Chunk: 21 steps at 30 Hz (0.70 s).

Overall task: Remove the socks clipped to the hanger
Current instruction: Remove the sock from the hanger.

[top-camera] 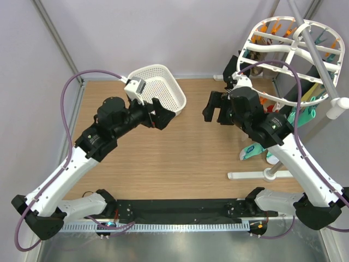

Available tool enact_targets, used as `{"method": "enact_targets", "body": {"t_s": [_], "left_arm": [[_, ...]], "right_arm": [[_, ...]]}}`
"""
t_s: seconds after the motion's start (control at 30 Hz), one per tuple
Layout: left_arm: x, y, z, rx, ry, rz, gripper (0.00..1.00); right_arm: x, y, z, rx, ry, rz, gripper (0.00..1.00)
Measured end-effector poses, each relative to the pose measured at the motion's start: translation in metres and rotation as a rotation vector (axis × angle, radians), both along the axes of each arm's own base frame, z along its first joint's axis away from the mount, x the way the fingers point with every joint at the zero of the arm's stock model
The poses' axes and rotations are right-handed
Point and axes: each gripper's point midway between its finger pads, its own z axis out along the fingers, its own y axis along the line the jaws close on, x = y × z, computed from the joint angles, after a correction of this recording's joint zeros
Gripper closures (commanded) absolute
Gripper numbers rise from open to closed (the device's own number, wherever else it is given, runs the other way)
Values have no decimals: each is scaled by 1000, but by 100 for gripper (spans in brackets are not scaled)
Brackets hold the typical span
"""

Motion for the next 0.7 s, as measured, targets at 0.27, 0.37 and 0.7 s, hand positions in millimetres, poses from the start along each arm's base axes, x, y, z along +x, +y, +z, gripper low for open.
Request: {"method": "enact_targets", "body": {"t_s": [0.27,0.37,0.7], "left_arm": [[19,-16,-2,12,18,0,7],[36,-38,3,-29,16,-23,10],[69,-175,-72,-45,47,-289,21]], "right_arm": [[12,0,79,33,-157,0,4],[21,-8,118,30,-238,-48,4],[25,-31,131,-39,-281,-136,12]]}}
